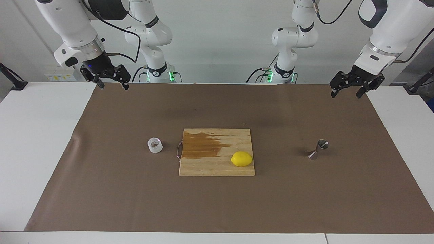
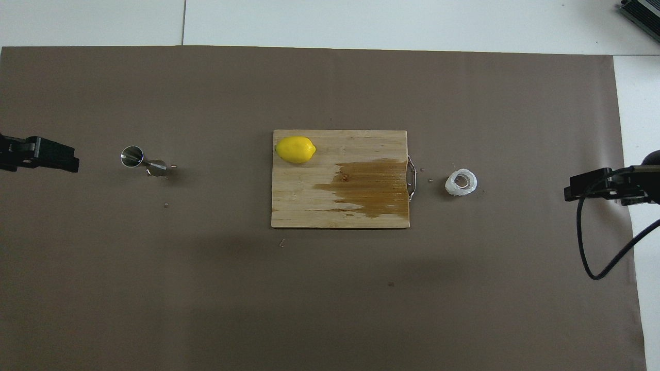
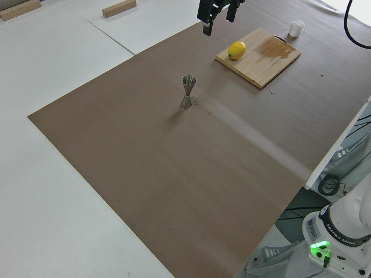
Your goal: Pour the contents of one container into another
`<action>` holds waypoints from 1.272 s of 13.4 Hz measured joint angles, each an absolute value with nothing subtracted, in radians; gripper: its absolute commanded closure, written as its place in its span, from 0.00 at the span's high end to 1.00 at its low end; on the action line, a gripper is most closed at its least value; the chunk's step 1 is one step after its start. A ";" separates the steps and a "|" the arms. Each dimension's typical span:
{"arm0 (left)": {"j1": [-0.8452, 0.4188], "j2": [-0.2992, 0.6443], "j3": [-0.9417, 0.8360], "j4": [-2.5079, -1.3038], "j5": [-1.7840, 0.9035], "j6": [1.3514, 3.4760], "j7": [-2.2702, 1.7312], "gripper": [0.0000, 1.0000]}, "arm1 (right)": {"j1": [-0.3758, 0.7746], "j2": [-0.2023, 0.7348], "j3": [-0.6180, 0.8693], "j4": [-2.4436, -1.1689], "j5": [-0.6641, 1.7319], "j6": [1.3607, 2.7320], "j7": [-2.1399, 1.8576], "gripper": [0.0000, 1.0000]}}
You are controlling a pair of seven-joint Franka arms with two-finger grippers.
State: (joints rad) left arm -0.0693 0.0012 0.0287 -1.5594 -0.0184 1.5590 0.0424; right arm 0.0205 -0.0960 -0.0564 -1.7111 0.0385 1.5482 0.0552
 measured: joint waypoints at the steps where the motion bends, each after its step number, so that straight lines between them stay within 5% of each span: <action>1: -0.069 0.001 0.029 -1.559 -0.018 1.559 0.042 1.00 | 0.020 -0.096 -0.056 -1.711 0.038 1.548 0.055 1.00; 17: -0.021 -0.029 0.039 -1.655 -0.053 1.562 -0.032 1.00 | 0.020 -0.096 -0.056 -1.711 0.038 1.548 0.055 1.00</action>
State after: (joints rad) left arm -0.0211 -0.0293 0.0387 -1.6554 -0.0535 1.5624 -0.0315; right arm 0.0205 -0.0960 -0.0564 -1.7111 0.0385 1.5482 0.0552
